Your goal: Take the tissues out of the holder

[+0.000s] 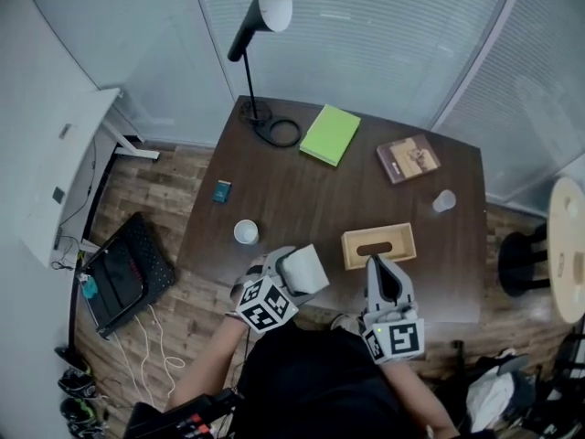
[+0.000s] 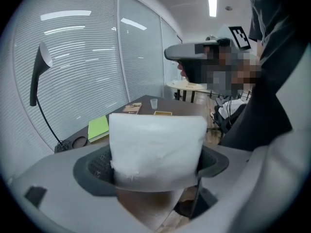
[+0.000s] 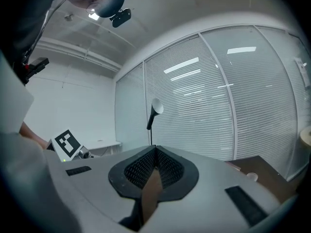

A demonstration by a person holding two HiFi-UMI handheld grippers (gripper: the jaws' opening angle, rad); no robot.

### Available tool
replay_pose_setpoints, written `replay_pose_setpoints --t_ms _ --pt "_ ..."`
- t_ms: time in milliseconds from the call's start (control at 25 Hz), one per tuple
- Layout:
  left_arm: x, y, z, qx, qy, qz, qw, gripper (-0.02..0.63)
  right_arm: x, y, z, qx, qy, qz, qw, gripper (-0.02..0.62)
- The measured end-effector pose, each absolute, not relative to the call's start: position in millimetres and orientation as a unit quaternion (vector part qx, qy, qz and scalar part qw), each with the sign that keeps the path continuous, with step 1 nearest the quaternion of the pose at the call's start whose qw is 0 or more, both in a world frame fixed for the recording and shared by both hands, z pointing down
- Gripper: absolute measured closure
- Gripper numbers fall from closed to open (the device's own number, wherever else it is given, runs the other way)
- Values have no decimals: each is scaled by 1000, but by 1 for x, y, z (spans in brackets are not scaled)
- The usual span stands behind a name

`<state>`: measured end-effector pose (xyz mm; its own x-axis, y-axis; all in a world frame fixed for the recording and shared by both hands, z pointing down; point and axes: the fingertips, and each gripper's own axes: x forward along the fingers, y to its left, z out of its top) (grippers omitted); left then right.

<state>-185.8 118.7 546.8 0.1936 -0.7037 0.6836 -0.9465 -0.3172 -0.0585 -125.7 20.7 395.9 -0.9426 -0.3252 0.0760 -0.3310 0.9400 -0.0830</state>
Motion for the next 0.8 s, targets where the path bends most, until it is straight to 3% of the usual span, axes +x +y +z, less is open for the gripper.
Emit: replay_pose_setpoints --t_ms 520,800 --pt "-137 91 456 719 -656 161 164 137 -78 11 396 144 -987 64 34 586" --pt "-128 97 436 677 -709 140 141 137 -68 16 394 120 -990 65 23 586"
